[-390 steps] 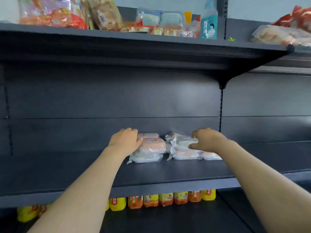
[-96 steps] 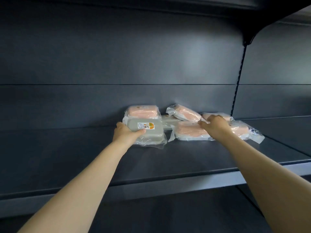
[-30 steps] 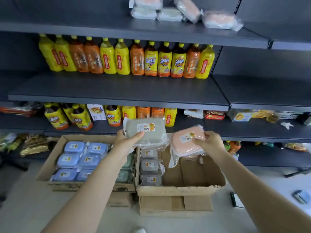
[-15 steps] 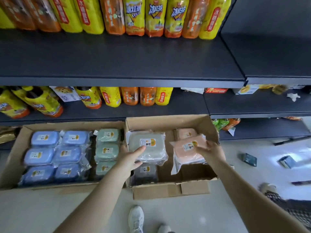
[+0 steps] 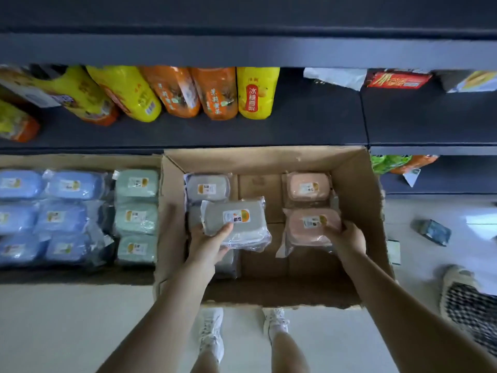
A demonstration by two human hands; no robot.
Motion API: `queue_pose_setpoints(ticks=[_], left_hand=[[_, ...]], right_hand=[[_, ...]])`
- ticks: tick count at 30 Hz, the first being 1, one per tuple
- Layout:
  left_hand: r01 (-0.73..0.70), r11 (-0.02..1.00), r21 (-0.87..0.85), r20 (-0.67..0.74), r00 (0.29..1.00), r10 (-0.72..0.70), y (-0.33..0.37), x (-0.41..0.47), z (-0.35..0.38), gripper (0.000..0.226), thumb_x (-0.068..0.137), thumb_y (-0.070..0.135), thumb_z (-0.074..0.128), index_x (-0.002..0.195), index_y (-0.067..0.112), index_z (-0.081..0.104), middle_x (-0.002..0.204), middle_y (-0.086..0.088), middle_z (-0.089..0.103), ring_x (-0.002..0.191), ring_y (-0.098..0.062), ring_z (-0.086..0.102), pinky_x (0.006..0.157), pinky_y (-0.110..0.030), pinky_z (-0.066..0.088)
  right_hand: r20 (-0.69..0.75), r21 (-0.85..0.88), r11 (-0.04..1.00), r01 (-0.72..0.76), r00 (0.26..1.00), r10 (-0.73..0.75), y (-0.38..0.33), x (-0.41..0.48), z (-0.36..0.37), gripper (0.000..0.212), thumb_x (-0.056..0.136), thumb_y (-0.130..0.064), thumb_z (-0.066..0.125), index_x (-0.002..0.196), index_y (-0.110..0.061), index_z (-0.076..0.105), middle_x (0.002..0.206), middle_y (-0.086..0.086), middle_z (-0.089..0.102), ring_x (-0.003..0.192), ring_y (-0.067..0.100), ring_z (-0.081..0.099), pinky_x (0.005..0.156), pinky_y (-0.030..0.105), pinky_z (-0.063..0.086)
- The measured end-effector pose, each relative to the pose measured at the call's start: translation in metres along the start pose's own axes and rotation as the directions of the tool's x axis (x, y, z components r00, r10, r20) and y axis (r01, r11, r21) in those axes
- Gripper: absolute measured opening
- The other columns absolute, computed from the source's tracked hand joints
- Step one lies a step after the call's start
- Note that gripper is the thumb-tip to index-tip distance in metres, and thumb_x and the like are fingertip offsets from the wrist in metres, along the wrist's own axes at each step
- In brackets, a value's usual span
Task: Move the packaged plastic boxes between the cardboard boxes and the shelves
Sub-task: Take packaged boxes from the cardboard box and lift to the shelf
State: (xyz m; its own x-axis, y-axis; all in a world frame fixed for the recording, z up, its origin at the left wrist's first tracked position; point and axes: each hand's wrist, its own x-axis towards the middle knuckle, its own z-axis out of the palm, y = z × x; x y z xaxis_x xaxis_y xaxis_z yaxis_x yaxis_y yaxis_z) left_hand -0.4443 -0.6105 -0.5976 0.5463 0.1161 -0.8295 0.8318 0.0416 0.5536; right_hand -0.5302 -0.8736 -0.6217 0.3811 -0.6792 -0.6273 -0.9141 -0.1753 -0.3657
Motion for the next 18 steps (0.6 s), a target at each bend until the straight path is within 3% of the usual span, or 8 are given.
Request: queue_pose_setpoints(ticks=[3, 7, 12, 16, 18], left_hand=[[-0.020, 1.000, -0.019, -0.026, 0.999, 0.019, -0.013, 0.029, 0.016, 0.056, 0.075, 0.020, 0.079, 0.124, 0.018, 0.051, 0.119, -0.004, 0.062, 0.109, -0.022, 0.061, 0.075, -0.028, 0.055], [-0.053, 0.998, -0.037, -0.008, 0.999, 0.053, -0.023, 0.054, 0.025, 0.045, 0.079, 0.016, 0.074, 0.117, 0.025, 0.051, 0.117, 0.000, 0.061, 0.108, -0.019, 0.059, 0.083, -0.030, 0.050], [-0.049, 0.996, -0.071, -0.022, 0.999, 0.048, -0.029, 0.076, 0.028, 0.052, 0.080, 0.014, 0.072, 0.127, 0.015, 0.050, 0.120, -0.003, 0.062, 0.098, -0.010, 0.061, 0.074, -0.026, 0.049], [-0.054, 0.995, -0.079, 0.014, 0.998, 0.055, -0.030, 0.078, 0.033, 0.039, 0.082, 0.010, 0.069, 0.116, 0.020, 0.052, 0.110, 0.005, 0.063, 0.094, -0.006, 0.059, 0.091, -0.032, 0.046], [-0.062, 0.995, -0.081, 0.021, 0.998, 0.063, -0.029, 0.077, 0.033, 0.034, 0.083, 0.009, 0.068, 0.108, 0.024, 0.051, 0.106, 0.007, 0.062, 0.096, -0.010, 0.059, 0.093, -0.033, 0.044]], right_hand=[[0.025, 0.061, 0.998, 0.010, 1.000, -0.012, 0.014, 0.040, 0.016, 0.055, 0.084, -0.038, 0.067, 0.126, -0.005, 0.056, 0.116, 0.018, 0.064, 0.104, 0.035, 0.061, 0.080, 0.036, 0.049], [0.038, 0.070, 0.997, 0.014, 0.999, -0.017, 0.022, 0.078, 0.035, 0.057, 0.087, -0.036, 0.064, 0.131, -0.004, 0.051, 0.129, 0.020, 0.056, 0.118, 0.035, 0.053, 0.093, 0.037, 0.042], [0.035, 0.095, 0.994, 0.054, 0.998, -0.058, 0.032, 0.099, 0.057, 0.056, 0.090, -0.038, 0.060, 0.136, -0.009, 0.047, 0.134, 0.016, 0.052, 0.121, 0.034, 0.050, 0.096, 0.039, 0.039], [0.018, -0.025, 0.996, 0.085, 0.996, -0.085, 0.042, 0.105, 0.064, 0.056, 0.093, -0.032, 0.056, 0.142, -0.010, 0.039, 0.141, 0.016, 0.046, 0.127, 0.034, 0.045, 0.103, 0.039, 0.034], [-0.012, -0.064, 0.995, 0.079, 0.997, -0.080, 0.046, 0.107, 0.067, 0.057, 0.093, -0.036, 0.055, 0.141, -0.008, 0.040, 0.138, 0.019, 0.048, 0.124, 0.036, 0.048, 0.101, 0.043, 0.037]])
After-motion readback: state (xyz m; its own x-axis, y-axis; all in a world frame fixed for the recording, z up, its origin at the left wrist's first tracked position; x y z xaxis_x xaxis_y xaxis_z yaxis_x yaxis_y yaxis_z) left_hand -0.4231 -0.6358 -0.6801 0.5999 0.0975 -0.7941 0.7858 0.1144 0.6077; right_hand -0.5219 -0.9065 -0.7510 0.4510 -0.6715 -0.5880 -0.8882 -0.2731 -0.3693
